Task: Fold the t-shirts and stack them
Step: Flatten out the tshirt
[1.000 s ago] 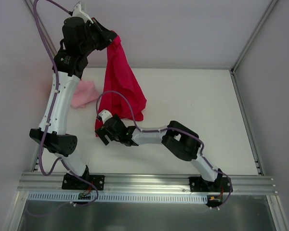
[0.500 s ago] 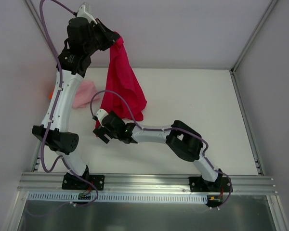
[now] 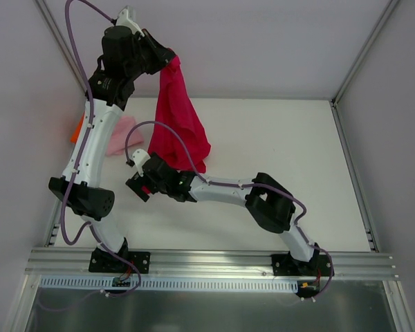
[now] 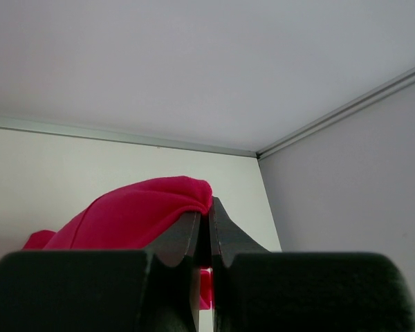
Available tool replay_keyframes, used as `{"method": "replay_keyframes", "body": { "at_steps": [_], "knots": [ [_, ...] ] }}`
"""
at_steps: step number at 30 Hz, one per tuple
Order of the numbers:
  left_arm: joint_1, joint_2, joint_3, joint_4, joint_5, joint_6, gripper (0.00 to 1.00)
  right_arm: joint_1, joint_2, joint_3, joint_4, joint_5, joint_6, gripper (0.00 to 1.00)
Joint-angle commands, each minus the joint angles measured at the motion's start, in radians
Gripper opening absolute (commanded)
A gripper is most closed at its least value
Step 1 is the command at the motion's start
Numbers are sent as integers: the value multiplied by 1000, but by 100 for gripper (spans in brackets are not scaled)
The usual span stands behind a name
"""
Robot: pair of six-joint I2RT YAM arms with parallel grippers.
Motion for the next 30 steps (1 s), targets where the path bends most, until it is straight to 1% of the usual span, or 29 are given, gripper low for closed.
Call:
{"method": "replay_keyframes", "body": {
  "at_steps": [1, 10, 17, 25, 30],
  "knots": [
    [-15, -31, 46, 35, 6, 34, 0, 11, 47, 59, 21, -46, 45, 98],
    [-31, -49, 41, 25, 12, 46, 0, 20, 145, 110, 19, -45, 56, 97],
    [-49, -58, 20, 26, 15, 57, 0, 20, 161, 96, 27, -46, 64, 97],
    [-69, -61, 9, 37, 21, 54, 0, 20, 191, 124, 32, -42, 61, 97],
    [-84, -66, 4, 34, 18, 60, 0, 20, 219, 134, 56, 1, 54, 96]
  ]
}}
